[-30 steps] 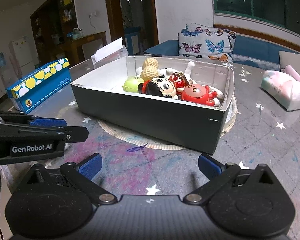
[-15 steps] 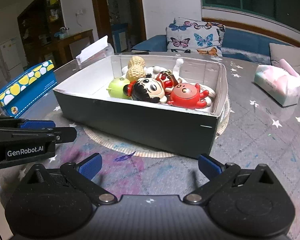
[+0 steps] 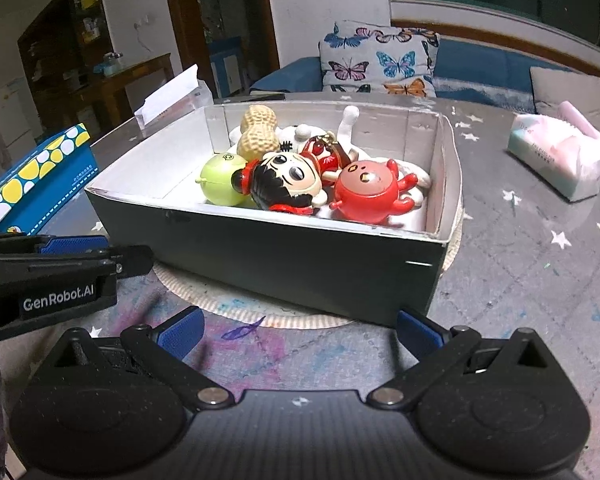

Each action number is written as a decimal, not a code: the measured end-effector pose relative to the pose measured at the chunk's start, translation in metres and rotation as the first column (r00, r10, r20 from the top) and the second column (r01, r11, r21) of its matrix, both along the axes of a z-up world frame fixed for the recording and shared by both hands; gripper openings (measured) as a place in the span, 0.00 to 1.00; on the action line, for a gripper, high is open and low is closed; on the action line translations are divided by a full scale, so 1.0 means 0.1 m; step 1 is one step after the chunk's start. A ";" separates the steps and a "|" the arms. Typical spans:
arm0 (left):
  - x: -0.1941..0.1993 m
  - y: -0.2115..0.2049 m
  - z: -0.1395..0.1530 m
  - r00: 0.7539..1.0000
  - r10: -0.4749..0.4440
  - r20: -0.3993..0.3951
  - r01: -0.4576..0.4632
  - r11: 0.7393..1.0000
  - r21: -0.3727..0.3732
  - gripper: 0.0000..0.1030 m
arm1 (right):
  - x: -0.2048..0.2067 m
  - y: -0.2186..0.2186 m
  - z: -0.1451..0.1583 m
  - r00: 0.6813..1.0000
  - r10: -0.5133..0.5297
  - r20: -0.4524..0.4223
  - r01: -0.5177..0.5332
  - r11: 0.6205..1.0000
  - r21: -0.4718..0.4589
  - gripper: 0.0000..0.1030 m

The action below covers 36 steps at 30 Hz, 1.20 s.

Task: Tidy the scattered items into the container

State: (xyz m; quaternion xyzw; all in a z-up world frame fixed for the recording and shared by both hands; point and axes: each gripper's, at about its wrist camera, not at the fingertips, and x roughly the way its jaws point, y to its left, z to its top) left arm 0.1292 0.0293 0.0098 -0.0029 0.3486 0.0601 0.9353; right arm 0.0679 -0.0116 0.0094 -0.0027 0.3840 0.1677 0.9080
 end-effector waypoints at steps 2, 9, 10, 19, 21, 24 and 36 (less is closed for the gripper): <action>0.01 0.01 -0.02 1.000 -0.002 -0.005 0.002 1.000 0.001 0.41 | 0.00 0.02 0.00 1.000 0.000 -0.003 0.000 1.000 -0.005 1.00; 0.05 0.04 -0.07 1.000 -0.002 -0.018 0.002 1.000 -0.001 0.41 | 0.03 0.04 -0.04 1.000 -0.011 -0.016 0.011 1.000 -0.004 1.00; 0.05 0.05 -0.07 1.000 -0.002 -0.018 0.002 1.000 -0.002 0.41 | 0.03 0.04 -0.04 1.000 -0.013 -0.017 0.012 1.000 -0.006 1.00; 0.05 0.06 -0.08 1.000 -0.002 -0.012 0.002 1.000 0.007 0.40 | 0.04 0.06 -0.07 0.999 -0.037 -0.024 0.036 0.999 -0.017 1.00; 0.05 0.06 -0.07 1.000 -0.003 -0.008 0.003 1.000 0.010 0.40 | 0.05 0.06 -0.07 0.999 -0.043 -0.026 0.042 0.999 -0.014 1.00; 0.05 0.05 -0.05 1.000 -0.005 0.002 0.005 1.000 0.019 0.40 | 0.06 0.05 -0.07 0.998 -0.052 -0.031 0.051 0.999 -0.010 1.00; 0.04 0.00 -0.04 0.999 -0.024 0.023 0.023 1.000 0.021 0.38 | 0.06 0.05 -0.08 0.998 -0.056 -0.031 0.055 0.998 -0.011 1.00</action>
